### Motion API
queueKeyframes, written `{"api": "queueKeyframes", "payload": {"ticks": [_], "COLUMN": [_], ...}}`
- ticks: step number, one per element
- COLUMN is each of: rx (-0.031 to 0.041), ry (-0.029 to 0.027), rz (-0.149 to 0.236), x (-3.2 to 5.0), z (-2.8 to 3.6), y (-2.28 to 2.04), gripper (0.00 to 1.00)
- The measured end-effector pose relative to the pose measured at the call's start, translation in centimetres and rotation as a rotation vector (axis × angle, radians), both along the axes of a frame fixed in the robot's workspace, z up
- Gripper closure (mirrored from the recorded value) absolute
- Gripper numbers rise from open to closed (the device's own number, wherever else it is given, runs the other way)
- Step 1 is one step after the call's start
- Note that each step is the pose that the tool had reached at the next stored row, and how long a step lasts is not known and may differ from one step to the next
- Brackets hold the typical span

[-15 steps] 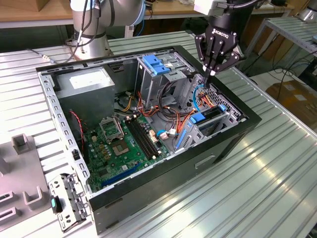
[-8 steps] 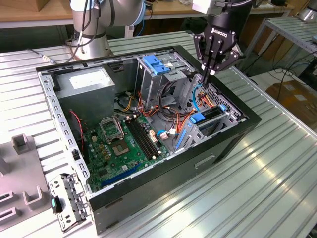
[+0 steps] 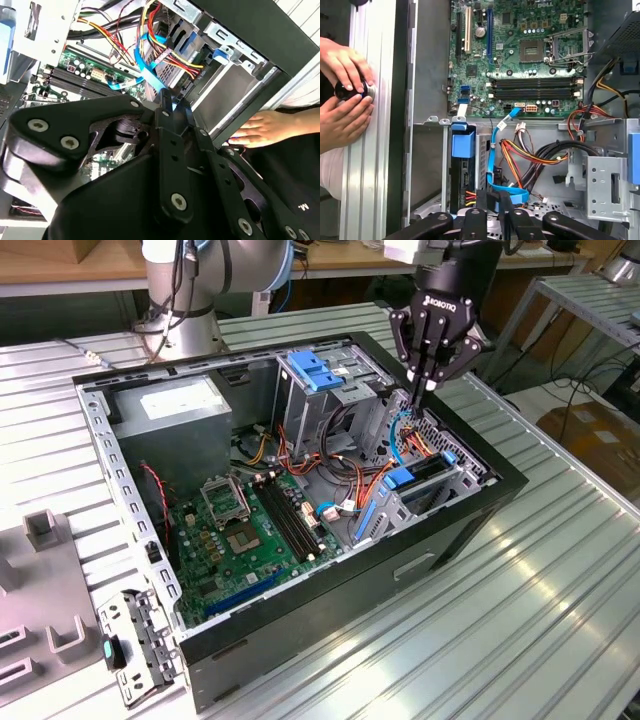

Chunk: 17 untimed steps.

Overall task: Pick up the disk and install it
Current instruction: 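Insert the second disk wire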

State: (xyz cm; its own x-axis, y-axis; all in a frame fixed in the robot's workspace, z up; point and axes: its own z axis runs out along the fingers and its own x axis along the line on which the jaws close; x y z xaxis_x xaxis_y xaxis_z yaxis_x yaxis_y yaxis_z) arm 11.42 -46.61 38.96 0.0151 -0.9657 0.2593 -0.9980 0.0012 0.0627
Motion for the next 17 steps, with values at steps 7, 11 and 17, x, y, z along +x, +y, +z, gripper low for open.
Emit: {"api": "queueKeyframes", "payload": {"ticks": [7, 11, 17], "rx": [-0.0515, -0.08, -0.1123], "ry": [0.0001, 0.0001, 0.0001], "rz": [0.0, 0.0, -0.001], "x": [0.34, 0.37, 0.37], "z": [-1.02, -1.32, -2.06], "y": [0.1, 0.1, 0.12], "gripper": [0.77, 0.89, 0.82]}}
